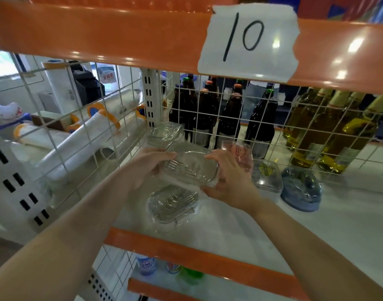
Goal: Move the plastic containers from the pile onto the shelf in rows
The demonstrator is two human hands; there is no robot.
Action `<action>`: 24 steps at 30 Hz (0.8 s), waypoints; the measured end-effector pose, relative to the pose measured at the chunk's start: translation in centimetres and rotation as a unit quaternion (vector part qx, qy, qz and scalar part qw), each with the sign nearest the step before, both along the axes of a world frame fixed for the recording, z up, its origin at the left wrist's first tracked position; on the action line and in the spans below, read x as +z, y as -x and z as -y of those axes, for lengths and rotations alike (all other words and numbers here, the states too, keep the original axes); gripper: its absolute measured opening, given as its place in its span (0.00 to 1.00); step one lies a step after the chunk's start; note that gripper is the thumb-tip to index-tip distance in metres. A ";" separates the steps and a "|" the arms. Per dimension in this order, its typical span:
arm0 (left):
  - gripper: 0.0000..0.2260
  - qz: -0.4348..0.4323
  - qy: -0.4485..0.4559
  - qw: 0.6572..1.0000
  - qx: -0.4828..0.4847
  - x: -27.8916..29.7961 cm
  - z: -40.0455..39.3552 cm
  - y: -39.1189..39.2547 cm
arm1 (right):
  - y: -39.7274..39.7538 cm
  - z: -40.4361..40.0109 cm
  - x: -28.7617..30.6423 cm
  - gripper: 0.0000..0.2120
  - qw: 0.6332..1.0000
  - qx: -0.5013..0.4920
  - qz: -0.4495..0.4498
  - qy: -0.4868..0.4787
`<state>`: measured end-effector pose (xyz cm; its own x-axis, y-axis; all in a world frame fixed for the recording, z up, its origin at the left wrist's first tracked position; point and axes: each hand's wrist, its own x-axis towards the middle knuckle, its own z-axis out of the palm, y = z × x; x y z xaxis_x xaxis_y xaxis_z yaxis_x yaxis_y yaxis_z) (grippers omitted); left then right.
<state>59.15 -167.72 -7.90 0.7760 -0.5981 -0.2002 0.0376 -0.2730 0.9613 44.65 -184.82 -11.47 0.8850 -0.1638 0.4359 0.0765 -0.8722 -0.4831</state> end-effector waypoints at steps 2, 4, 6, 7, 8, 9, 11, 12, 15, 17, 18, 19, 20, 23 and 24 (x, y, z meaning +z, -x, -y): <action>0.06 -0.002 0.025 0.999 0.027 0.5 0.2 -0.1 | -0.4 0.2 0.1 0.34 0.999 -0.042 -0.004 -0.006; 0.08 -0.026 0.071 0.993 0.086 0.9 0.6 -0.1 | -0.9 0.5 0.3 0.36 0.994 -0.102 -0.011 -0.026; 0.17 -0.040 0.121 0.980 0.153 1.1 1.0 -0.6 | -1.5 0.9 0.1 0.35 0.988 -0.154 -0.008 -0.024; 0.21 -0.044 0.144 0.972 0.183 1.0 1.2 -1.0 | -1.7 1.1 0.0 0.34 0.986 -0.167 -0.007 -0.021; 0.24 -0.047 0.165 0.963 0.209 0.9 1.4 -1.4 | -1.9 1.3 -0.2 0.33 0.985 -0.171 -0.010 -0.018; 0.26 -0.053 0.183 0.954 0.232 0.8 1.6 -1.7 | -2.0 1.4 -0.3 0.32 0.985 -0.169 -0.016 -0.012; 0.27 -0.062 0.208 0.939 0.267 0.7 2.0 -2.2 | -2.2 1.4 -0.5 0.30 0.987 -0.156 -0.037 0.001; 0.26 -0.063 0.216 0.933 0.280 0.5 2.3 -2.5 | -2.4 1.4 -0.6 0.29 0.988 -0.150 -0.040 0.006; 0.27 -0.073 0.245 0.917 0.307 0.0 3.2 -3.5 | -2.8 1.2 -1.0 0.27 0.990 -0.134 -0.039 0.006; 0.33 -0.077 0.242 0.922 0.291 -0.2 3.7 -3.9 | -3.1 1.1 -1.3 0.27 0.991 -0.123 -0.048 0.008; 0.40 -0.074 0.218 0.934 0.273 -0.2 3.9 -4.0 | -3.1 1.0 -1.4 0.27 0.992 -0.119 -0.051 0.011; 0.45 -0.057 0.183 0.947 0.257 -0.6 4.1 -4.2 | -3.1 1.0 -1.4 0.27 0.992 -0.116 -0.050 0.015; 0.46 -0.028 0.144 0.958 0.245 -0.9 4.2 -4.4 | -3.1 1.1 -1.5 0.27 0.993 -0.112 -0.044 0.014; 0.38 0.075 0.034 0.962 0.261 -1.8 4.5 -4.9 | -2.9 1.2 -1.6 0.26 0.993 -0.110 -0.041 0.016; 0.35 0.107 0.003 0.957 0.271 -1.9 4.5 -5.0 | -2.8 1.3 -1.6 0.26 0.993 -0.112 -0.041 0.017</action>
